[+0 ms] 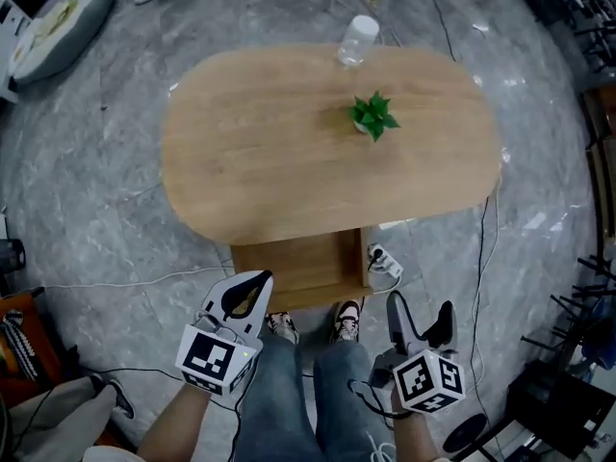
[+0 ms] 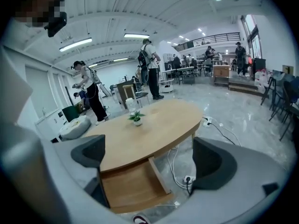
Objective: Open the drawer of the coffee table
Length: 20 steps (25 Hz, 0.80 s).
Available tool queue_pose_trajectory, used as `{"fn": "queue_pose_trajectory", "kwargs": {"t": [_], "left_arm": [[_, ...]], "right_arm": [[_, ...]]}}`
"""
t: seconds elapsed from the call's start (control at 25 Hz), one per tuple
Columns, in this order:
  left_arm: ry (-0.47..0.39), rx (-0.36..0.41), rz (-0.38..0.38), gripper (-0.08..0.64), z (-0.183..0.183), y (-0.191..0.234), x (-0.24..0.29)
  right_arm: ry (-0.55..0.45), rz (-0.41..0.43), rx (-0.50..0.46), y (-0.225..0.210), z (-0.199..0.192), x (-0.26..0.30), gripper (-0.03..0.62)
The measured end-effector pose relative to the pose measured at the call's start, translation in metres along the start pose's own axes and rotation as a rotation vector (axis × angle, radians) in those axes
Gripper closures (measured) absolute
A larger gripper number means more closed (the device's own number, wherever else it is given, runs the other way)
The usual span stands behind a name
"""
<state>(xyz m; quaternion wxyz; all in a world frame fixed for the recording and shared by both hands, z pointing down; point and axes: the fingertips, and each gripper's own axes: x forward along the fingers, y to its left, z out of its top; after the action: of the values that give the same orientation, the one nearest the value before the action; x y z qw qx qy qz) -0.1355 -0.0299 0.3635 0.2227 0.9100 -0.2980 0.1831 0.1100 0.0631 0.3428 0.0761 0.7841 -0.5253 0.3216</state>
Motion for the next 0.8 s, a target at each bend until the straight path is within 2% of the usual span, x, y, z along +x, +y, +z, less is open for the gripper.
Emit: {"fn": "queue_pose_trajectory", "kwargs": {"t": [0.12, 0.48, 0.68, 0.8], "left_arm": [[-0.033, -0.011, 0.001, 0.565, 0.042, -0.022, 0.02], [-0.026, 0.063, -0.064, 0.565, 0.138, -0.09, 0.05], [-0.02, 0.106, -0.123, 0.565, 0.167, -0.122, 0.066], [-0.018, 0.103, -0.121, 0.565, 0.178, -0.138, 0.079]], "right_arm": [[-0.054, -0.03, 0.037, -0.014, 0.028, -0.017, 0.005], [-0.156, -0.14, 0.159, -0.067, 0.087, -0.065, 0.005], [-0.176, -0.156, 0.189, -0.089, 0.106, -0.073, 0.005], [-0.191, -0.147, 0.187, -0.103, 0.12, -0.069, 0.005]]}}
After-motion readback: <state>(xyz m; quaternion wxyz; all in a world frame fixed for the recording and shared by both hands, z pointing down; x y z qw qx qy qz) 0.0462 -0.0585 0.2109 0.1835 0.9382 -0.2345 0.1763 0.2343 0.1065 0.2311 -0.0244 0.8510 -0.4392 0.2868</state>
